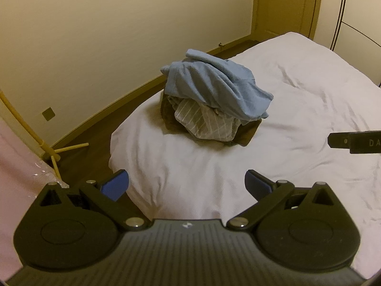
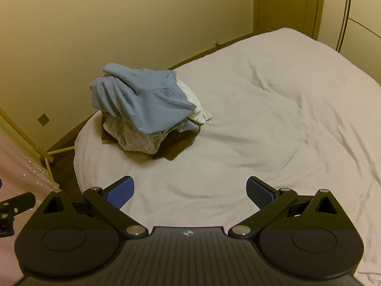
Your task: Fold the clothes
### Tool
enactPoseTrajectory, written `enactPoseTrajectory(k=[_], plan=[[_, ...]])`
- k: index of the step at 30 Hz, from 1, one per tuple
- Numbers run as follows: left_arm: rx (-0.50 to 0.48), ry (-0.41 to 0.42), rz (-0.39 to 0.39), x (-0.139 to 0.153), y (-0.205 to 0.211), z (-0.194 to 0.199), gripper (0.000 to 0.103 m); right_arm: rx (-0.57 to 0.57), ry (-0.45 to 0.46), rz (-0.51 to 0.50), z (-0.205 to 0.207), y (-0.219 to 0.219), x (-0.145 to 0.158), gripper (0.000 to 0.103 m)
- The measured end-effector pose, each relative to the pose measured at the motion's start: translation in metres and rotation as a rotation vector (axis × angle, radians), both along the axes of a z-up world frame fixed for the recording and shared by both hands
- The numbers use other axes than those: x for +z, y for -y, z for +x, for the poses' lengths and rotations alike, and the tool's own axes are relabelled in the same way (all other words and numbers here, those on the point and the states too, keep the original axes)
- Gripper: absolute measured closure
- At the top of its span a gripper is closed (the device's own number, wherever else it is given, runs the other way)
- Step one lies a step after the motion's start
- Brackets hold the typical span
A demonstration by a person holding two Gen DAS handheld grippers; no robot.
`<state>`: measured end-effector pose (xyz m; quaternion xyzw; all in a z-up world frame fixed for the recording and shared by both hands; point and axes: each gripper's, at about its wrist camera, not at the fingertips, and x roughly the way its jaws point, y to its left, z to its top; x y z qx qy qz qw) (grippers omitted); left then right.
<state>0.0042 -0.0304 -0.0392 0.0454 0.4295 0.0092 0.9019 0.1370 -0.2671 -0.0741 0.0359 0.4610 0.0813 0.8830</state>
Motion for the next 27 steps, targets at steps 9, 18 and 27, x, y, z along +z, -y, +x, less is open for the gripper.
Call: enactPoseTrajectory(k=[9, 18, 27], plan=[[-0.020, -0.006, 0.032, -0.008, -0.006, 0.014, 0.001, 0.023, 0.030, -0.013, 0.011, -0.007, -0.004, 0.000], [-0.208, 0.046, 0.112, -0.020, -0.020, 0.092, 0.001, 0.095, 0.153, -0.132, 0.047, -0.039, 0.000, 0.000], [-0.581, 0.140, 0.297, -0.052, -0.020, 0.198, 0.008, 0.235, 0.183, -0.246, 0.127, -0.096, -0.021, 0.000]])
